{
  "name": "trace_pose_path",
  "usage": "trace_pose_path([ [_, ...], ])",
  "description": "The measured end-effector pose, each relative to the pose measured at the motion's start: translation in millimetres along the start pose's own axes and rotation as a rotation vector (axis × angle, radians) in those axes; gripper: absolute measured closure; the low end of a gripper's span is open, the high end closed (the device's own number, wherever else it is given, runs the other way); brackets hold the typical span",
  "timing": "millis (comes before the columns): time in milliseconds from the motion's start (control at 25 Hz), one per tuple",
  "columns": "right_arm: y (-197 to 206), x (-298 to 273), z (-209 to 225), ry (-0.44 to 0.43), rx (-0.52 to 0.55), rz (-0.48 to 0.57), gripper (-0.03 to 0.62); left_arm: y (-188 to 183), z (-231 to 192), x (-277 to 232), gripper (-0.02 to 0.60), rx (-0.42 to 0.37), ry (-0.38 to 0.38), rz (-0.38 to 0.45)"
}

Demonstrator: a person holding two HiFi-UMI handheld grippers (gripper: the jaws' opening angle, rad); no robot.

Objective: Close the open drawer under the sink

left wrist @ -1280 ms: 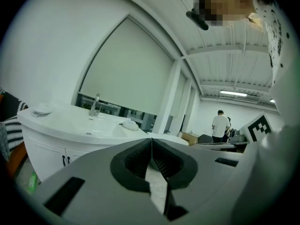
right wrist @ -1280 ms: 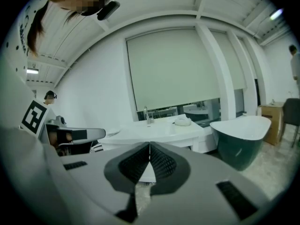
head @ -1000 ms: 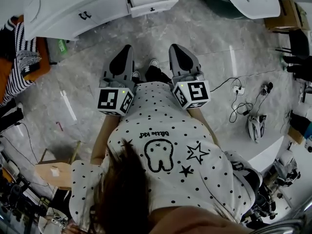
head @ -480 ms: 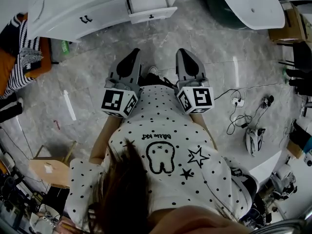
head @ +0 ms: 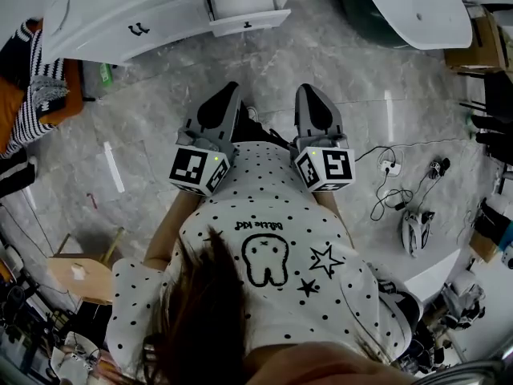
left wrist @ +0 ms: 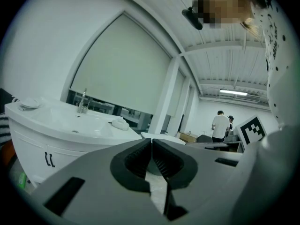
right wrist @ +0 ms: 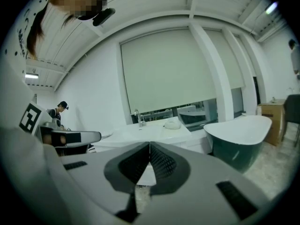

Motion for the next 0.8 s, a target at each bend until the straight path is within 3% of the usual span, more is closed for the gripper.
trace_pose_path([
  [800,-31.0,-99.1,-4.8,0.068,0.033,-0.035,0.58,-32.3,-88.2,-71.7,0.566,0.04,0.032,-0.012],
])
Point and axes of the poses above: the fingertips, and each gripper's own axes: x backward along the fingers, z to its right, y out of its underside, the point moved 6 cm from there along x, backward along the fingers, and after that the axes turned 8 degrees about -x, right-handed, at the moved point
